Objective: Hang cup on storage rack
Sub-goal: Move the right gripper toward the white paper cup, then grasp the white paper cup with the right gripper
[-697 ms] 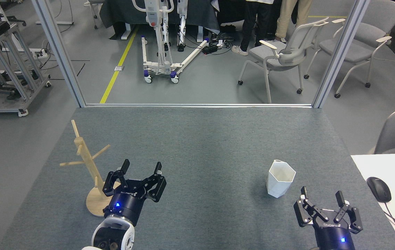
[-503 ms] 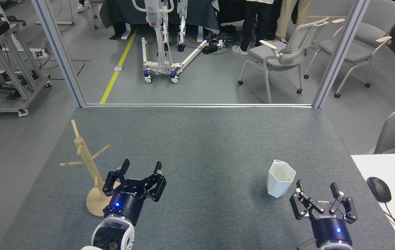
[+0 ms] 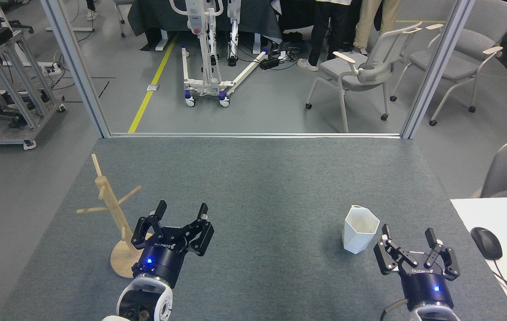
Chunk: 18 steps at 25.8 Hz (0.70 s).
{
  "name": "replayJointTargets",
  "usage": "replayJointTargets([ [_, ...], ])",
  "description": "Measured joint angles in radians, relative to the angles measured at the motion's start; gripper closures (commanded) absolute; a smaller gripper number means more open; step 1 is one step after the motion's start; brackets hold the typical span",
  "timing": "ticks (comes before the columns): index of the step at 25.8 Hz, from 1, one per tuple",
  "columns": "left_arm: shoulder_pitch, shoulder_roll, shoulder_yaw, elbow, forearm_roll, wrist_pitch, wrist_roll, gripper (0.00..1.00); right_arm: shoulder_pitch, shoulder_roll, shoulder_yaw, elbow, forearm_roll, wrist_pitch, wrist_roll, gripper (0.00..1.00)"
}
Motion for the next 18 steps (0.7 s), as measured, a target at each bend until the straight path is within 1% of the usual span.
replayJointTargets([
  [3, 0.0, 0.0, 0.0, -0.001, 0.0, 0.0, -0.006, 0.0, 0.003, -0.011, 0.0, 0.044, -0.012, -0.003, 0.005, 0.0],
  [8, -0.004, 0.0, 0.001, 0.0, 0.001, -0.001, -0.009, 0.0, -0.006, -0.008, 0.031, 0.178, -0.018, -0.007, 0.008, 0.01],
  [13, -0.002, -0.001, 0.0, 0.0, 0.001, -0.001, -0.011, 0.0, -0.085, -0.01, 0.112, 0.301, -0.02, -0.004, 0.011, 0.01],
  [18, -0.001, -0.001, 0.0, -0.001, 0.001, -0.001, -0.011, 0.0, -0.161, -0.011, 0.164, 0.385, -0.021, 0.0, 0.011, 0.01],
])
